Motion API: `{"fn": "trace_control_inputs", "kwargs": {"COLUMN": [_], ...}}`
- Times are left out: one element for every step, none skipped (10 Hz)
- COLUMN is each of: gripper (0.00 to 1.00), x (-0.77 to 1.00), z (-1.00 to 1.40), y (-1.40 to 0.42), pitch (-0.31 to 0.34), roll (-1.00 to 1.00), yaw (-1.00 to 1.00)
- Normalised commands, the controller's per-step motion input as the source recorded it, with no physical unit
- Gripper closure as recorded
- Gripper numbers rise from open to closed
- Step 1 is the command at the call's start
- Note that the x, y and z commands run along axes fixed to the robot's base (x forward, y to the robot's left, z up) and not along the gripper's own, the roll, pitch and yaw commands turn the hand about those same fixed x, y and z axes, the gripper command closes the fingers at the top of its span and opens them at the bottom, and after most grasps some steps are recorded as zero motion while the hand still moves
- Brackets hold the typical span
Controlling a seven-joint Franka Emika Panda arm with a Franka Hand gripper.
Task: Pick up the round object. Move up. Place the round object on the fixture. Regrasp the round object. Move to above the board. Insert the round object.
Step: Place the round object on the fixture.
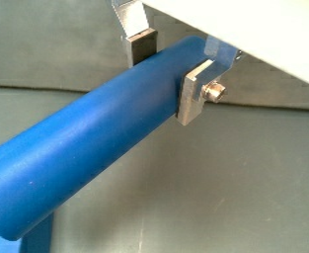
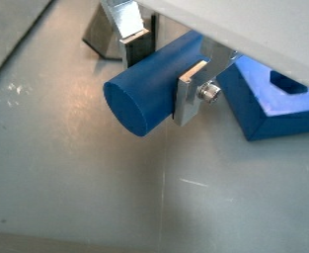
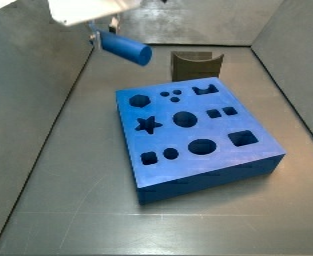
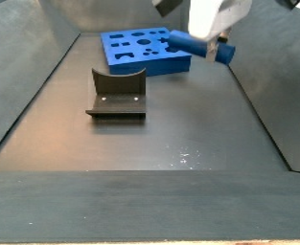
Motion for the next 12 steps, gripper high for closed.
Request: {"fn": "trace_control_inputs", "kwargs": {"gripper": [1.00, 1.00, 1.00, 1.00, 1.00, 1.00, 1.00, 1.00, 1.00, 1.00, 1.00, 1.00], "x": [-0.02, -0.02, -0.02, -0.01, -0.01, 0.00, 0.00, 0.00, 1.00, 1.00, 1.00, 1.00], "z": [1.00, 1.00, 0.94, 0.81, 0.63, 0.54, 0.32, 0.23, -0.12, -0.14, -0.13, -0.12], "y": [-0.01, -0.02, -0.02, -0.02, -0.02, -0.02, -0.02, -0.01, 0.01, 0.01, 0.02, 0.02], "pitch": [0.037, 0.036, 0.045, 0.049, 0.059, 0.061, 0.069, 0.069, -0.068, -0.064, -0.063, -0.057], "roll": [-0.05, -0.06, -0.08, -0.09, -0.11, -0.11, -0.12, -0.12, 0.02, 0.02, 0.03, 0.03], "yaw": [0.02, 0.02, 0.02, 0.02, 0.01, 0.01, 0.00, -0.01, -1.00, -1.00, -1.00, -1.00]}}
